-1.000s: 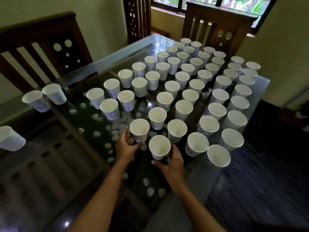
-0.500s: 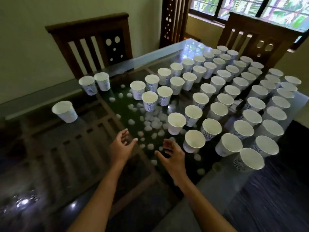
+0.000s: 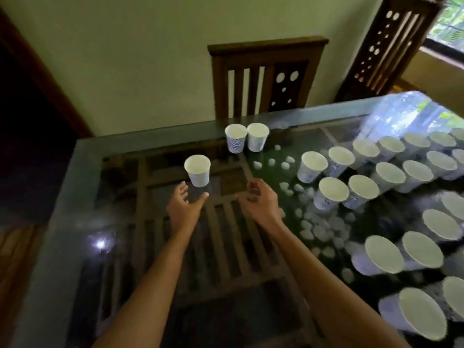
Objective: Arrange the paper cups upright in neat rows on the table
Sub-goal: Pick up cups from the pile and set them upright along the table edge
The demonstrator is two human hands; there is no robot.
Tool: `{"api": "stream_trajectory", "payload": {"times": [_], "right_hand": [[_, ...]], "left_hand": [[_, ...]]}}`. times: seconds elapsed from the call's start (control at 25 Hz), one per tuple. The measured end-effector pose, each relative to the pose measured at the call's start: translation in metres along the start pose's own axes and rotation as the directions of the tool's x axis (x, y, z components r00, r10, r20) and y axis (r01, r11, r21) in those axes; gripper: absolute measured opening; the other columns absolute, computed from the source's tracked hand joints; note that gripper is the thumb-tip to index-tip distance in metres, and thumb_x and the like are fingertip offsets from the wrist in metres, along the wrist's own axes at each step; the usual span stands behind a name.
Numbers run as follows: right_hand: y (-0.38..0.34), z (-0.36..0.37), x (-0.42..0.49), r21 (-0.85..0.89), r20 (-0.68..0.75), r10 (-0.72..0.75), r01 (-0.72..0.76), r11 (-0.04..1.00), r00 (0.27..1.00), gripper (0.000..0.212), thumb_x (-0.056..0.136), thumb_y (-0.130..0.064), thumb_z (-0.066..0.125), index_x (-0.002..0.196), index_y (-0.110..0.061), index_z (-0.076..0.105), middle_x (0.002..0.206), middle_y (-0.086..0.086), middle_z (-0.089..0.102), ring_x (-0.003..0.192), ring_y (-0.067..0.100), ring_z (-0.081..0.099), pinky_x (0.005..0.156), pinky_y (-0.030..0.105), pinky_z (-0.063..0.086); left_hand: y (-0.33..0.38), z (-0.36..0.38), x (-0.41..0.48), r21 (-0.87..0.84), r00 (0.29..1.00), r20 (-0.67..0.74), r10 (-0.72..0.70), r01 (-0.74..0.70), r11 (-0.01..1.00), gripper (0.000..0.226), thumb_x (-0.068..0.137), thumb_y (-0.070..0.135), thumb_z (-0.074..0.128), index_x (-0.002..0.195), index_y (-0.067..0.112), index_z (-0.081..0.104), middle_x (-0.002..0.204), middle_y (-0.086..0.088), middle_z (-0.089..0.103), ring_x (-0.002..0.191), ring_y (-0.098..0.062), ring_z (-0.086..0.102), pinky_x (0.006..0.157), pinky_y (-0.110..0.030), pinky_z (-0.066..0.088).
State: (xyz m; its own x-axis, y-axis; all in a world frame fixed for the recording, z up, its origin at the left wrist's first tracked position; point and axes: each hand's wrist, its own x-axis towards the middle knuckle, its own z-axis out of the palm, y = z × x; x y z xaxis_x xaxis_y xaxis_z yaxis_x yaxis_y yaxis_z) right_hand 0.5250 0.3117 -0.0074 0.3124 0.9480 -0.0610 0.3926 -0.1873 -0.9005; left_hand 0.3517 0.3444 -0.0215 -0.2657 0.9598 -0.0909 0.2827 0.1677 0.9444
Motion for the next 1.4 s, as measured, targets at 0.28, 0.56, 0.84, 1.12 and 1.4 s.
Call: {"api": "stream_trajectory", "payload": {"times": [0.28,0.56,0.84,1.12,1.4], "right_hand": [[0.007,0.056,0.122,-0.045,0.011,-0.058,0.059,0.997,0.998,0.057,0.072,-0.026,0.078,0.122,-0.012,0.054,0.114,0.005,0.061,0.106,0.021,0.058,0.093,0.04,0.049],[0.027,0.073,0.193,-0.004,-0.183,-0.051,0.051,0.999,0.982,0.075,0.068,-0.027,0.081,0.132,-0.013,0.045,0.132,0.004,0.052,0.125,0.021,0.045,0.106,0.04,0.039],[0.028,0.084,0.236,0.057,-0.221,-0.006,0.02,0.998,0.975,0.085,0.064,-0.028,0.084,0.135,-0.013,0.039,0.135,0.006,0.048,0.128,0.024,0.04,0.109,0.04,0.033],[0.022,0.075,0.22,0.079,-0.24,-0.089,0.111,0.991,0.967,0.075,0.064,-0.02,0.084,0.128,-0.016,0.045,0.124,0.002,0.054,0.111,0.01,0.045,0.095,0.024,0.036],[0.017,0.025,0.131,0.082,-0.285,-0.1,0.128,0.988,0.953,0.065,0.063,-0.019,0.085,0.116,-0.023,0.048,0.107,-0.011,0.054,0.099,0.004,0.051,0.071,-0.002,0.036]], "left_hand": [[-0.015,0.037,0.079,0.026,0.998,-0.063,-0.003,0.005,1.0,0.082,0.061,0.02,0.085,0.131,0.007,0.044,0.131,-0.01,0.052,0.121,-0.024,0.048,0.095,-0.032,0.043],[-0.004,0.084,0.144,-0.048,0.991,-0.119,0.066,-0.072,0.996,0.073,0.061,0.02,0.085,0.125,0.009,0.05,0.122,-0.006,0.056,0.109,-0.015,0.05,0.085,-0.026,0.042],[-0.005,0.105,0.178,-0.055,0.99,-0.099,0.102,-0.108,0.993,0.072,0.061,0.019,0.085,0.124,0.008,0.051,0.12,-0.007,0.058,0.111,-0.018,0.052,0.085,-0.027,0.043],[-0.004,0.101,0.167,-0.048,0.99,-0.062,0.124,-0.127,0.991,0.072,0.061,0.016,0.084,0.124,0.008,0.052,0.122,-0.009,0.058,0.109,-0.017,0.051,0.084,-0.026,0.042],[0.002,0.081,0.091,-0.017,0.989,0.054,0.135,-0.134,0.991,0.075,0.058,0.022,0.086,0.125,0.01,0.052,0.122,-0.007,0.059,0.112,-0.023,0.055,0.091,-0.036,0.047]]}}
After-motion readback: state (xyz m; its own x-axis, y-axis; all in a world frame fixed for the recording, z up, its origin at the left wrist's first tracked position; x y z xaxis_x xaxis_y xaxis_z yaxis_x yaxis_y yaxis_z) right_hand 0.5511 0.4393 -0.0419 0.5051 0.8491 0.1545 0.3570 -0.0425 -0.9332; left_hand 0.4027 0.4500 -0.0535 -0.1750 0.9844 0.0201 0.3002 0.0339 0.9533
